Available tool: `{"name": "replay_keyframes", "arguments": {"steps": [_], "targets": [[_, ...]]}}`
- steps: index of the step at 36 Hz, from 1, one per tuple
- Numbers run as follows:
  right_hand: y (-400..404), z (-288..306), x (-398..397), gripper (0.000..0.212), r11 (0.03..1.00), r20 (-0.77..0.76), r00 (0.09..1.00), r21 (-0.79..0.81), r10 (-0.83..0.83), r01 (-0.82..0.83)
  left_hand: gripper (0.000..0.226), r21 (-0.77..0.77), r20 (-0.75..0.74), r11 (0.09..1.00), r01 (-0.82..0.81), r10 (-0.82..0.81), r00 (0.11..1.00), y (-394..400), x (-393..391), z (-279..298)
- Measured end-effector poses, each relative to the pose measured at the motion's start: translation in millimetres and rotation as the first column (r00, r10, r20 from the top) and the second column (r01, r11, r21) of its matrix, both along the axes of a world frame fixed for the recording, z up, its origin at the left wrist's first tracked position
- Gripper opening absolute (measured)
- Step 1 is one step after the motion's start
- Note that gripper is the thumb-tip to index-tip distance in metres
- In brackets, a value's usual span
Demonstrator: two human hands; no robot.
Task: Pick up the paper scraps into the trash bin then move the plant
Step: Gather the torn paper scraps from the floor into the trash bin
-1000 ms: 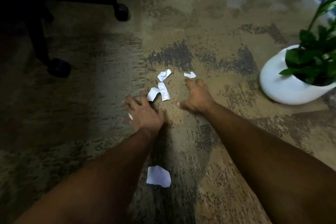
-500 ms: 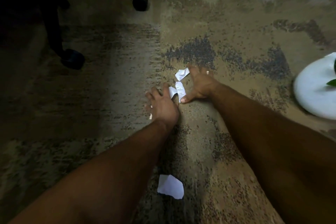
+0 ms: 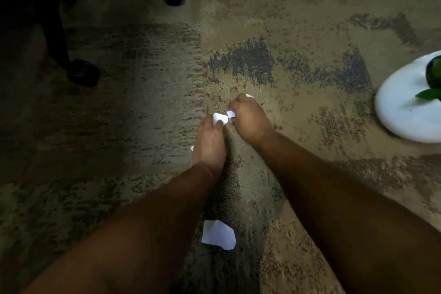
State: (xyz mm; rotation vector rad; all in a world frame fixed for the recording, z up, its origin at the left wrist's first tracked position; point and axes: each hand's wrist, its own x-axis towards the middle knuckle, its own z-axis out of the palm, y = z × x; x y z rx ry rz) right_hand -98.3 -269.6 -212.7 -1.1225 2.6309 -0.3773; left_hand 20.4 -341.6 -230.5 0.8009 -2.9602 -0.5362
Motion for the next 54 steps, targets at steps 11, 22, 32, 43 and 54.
{"name": "replay_keyframes", "arguments": {"steps": [11,22,32,43,54], "targets": [[32,1,59,0.013,0.985,-0.024,0.999,-0.17,-0.024,0.019,0.023,0.027,0.02,1.0,-0.001,0.0,1.0,6,11,13],[68,-4,80,0.018,1.0,-0.048,0.999,0.002,0.004,-0.004,0.032,0.158,0.022,0.986,0.053,-0.057,0.998,17,44,27],[121,5,94,0.017,0.975,0.097,0.972,-0.044,-0.214,0.219,0.019,0.258,0.003,0.965,0.04,-0.043,0.999,48,45,52],[229,68,93,0.018,0.907,0.064,0.907,-0.048,-0.416,0.419,0.016,0.425,-0.056,0.885,0.188,-0.182,0.982,158,14,105],[394,156,111,0.019,0.711,-0.117,0.706,-0.23,-0.698,0.665,0.024,0.378,-0.206,0.768,0.517,-0.475,0.856,322,-26,181]]}}
